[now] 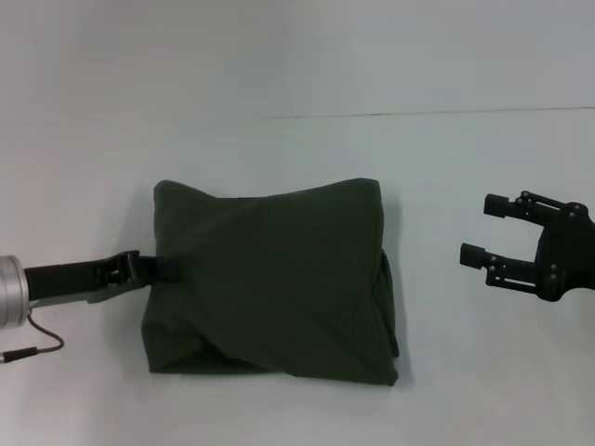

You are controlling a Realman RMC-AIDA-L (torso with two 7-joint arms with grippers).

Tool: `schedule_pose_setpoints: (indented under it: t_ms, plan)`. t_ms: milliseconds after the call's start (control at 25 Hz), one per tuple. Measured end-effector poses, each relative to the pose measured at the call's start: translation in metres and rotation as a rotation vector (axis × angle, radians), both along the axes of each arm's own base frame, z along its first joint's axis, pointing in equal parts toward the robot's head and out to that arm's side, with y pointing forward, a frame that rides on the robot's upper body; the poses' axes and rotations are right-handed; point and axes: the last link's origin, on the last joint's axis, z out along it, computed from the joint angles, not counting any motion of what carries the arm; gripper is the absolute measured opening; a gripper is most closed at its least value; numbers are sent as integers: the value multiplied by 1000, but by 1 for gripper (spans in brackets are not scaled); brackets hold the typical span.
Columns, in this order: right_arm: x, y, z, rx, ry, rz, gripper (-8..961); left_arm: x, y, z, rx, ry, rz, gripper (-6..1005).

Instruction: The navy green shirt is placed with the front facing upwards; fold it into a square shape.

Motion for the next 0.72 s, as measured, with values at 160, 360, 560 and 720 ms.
schedule_pose_setpoints:
  t_ms: [160,360,560,720]
  plan:
    - [-3,2,-2,-14,-8,12,828,-2,1,-2,-18,5,11,128]
    - [-4,7,-5,-19,-26,1,829,-4,3,9,22,17,-1,218]
    - [-10,20,-13,-26,-14,-26,829,-4,7,30,106,48,-70,347]
    - [-19,38,-28,-28,-6,-58,829,2,12,44,191,53,-149,554]
